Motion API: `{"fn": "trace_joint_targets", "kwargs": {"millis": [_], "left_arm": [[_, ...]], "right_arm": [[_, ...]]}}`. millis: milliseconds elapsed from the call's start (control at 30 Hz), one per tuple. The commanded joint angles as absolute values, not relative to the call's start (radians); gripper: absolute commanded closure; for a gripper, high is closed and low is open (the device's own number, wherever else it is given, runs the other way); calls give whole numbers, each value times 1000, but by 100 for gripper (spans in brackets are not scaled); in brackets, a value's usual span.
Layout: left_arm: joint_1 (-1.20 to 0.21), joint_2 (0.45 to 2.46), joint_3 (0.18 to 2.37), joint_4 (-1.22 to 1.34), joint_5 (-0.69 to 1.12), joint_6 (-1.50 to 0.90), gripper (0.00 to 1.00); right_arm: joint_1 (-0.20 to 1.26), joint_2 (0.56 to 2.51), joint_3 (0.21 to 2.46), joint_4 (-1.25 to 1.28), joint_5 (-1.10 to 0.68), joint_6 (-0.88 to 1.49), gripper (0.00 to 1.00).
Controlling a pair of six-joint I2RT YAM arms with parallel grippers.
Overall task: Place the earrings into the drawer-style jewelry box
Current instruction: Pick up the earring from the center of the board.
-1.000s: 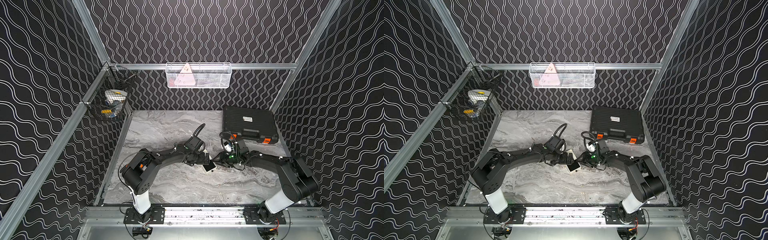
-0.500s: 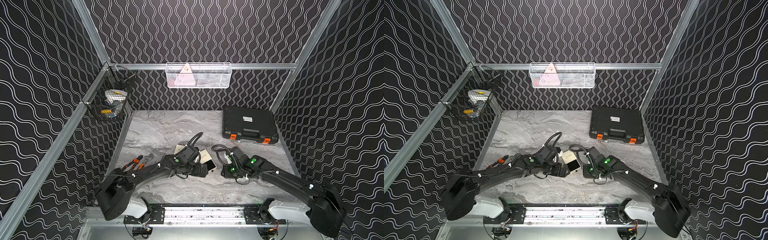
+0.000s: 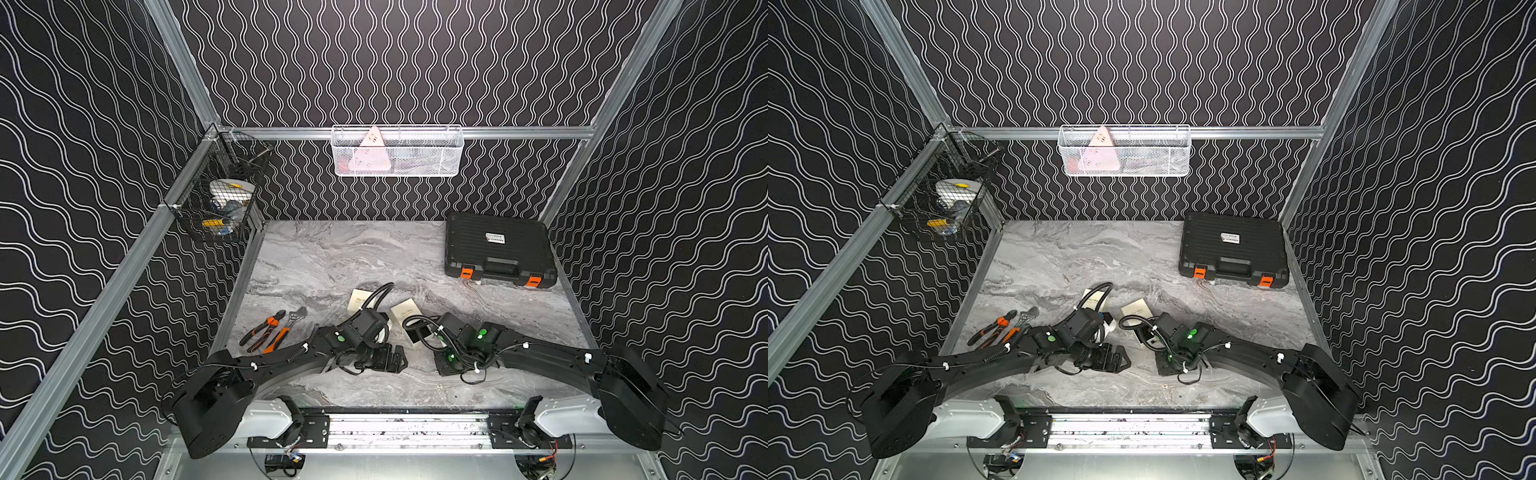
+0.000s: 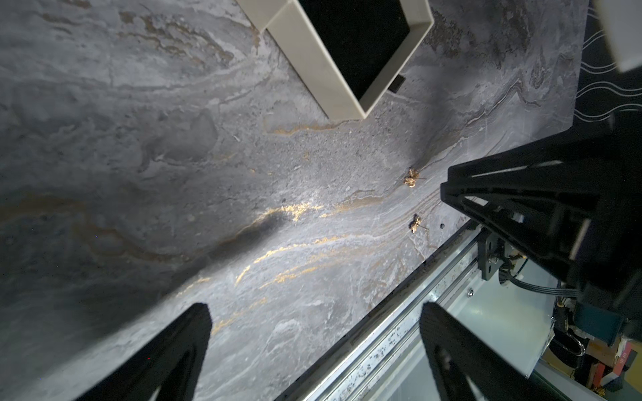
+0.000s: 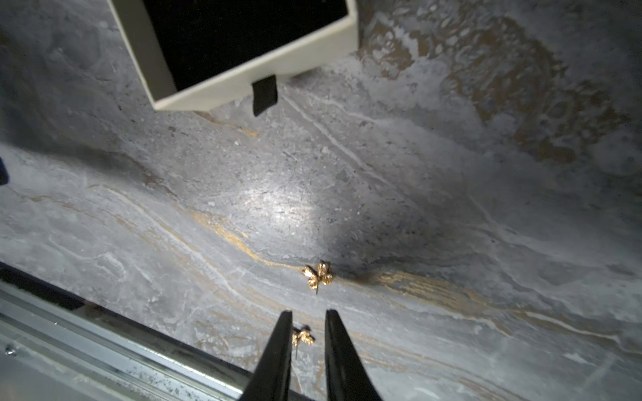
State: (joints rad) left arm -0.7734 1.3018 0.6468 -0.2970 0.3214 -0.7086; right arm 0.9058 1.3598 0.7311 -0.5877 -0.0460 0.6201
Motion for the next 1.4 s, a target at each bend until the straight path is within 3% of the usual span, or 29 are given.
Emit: {"fn": "trace_joint_targets", "kwargs": {"millis": [0, 267, 1033, 1200, 1367], "left_arm": [[-772, 1311, 640, -260, 337, -721, 1], [-772, 1339, 640, -234, 343, -728, 2], [-772, 1313, 650, -282, 289, -699, 2], [-758, 1292, 688, -282, 281, -660, 2], [-701, 1270, 742, -206, 463, -627, 3]], "right_arm": [[907, 1372, 719, -553, -38, 635, 78], [907, 1409, 714, -514, -39, 632, 80], [900, 1408, 690, -484, -34, 644, 100], [841, 1299, 686, -418, -166, 619, 100], [680, 1147, 594, -184, -470, 598, 100]]}}
